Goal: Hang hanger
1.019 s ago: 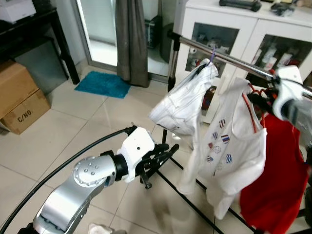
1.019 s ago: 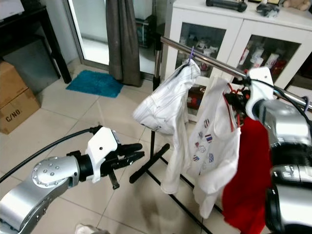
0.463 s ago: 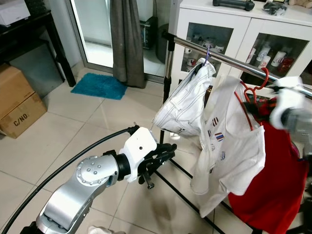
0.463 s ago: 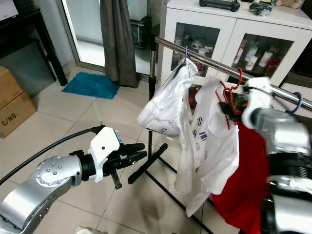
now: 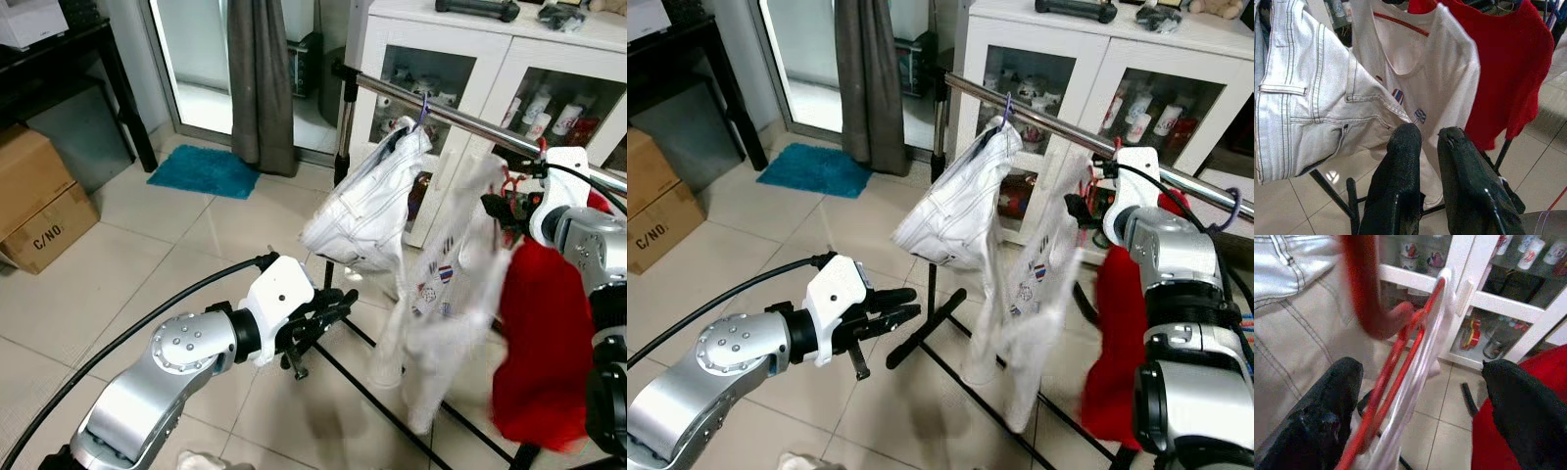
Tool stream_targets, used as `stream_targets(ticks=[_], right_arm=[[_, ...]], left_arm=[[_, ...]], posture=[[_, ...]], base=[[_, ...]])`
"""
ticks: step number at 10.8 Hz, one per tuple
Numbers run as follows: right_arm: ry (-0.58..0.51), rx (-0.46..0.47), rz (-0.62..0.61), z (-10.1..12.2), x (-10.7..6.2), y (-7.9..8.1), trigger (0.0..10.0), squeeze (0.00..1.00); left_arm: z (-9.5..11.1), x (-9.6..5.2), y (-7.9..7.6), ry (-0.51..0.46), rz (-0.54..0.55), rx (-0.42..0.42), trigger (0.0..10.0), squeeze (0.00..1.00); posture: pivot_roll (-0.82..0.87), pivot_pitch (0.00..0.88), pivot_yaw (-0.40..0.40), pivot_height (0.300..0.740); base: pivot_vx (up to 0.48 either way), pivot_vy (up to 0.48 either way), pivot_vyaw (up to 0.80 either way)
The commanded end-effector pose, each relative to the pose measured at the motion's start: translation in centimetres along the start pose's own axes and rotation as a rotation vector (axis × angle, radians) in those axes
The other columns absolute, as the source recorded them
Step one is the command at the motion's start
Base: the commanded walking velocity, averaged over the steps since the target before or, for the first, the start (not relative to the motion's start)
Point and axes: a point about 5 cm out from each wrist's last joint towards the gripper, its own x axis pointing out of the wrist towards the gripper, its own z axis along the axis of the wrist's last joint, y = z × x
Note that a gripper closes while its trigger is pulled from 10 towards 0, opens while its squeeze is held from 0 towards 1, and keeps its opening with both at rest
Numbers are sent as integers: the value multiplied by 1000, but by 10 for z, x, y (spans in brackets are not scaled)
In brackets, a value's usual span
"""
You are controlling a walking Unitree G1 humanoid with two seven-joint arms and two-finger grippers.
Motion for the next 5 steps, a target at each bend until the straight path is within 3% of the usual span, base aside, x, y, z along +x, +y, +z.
stream_targets(ticks=[1, 2, 3, 4, 5], right_arm=[[7, 9, -37, 1, 2, -4, 3725, 0], [6, 12, -46, 0, 5, -3, 1608, 0], [12, 13, -47, -1, 9, 2, 1176, 0], [20, 16, -51, -3, 13, 6, 0, 0], [37, 18, -69, -4, 17, 10, 0, 0]], left_arm=[[2, 0, -1, 3, -7, 14, 10000, 0], [2, 0, 0, 3, -9, 14, 10000, 0], [2, 1, 0, 4, -15, 16, 10000, 0], [2, 1, 0, 4, -19, 18, 10000, 0], [3, 1, 1, 5, -25, 21, 10000, 0]], posture=[[74, 26, -11, 740], [73, 28, -8, 740], [71, 31, -1, 740], [72, 34, 4, 740], [72, 36, 5, 740]], base=[[0, 0, 0], [0, 0, 0], [0, 0, 0], [0, 0, 0], [0, 0, 0]])
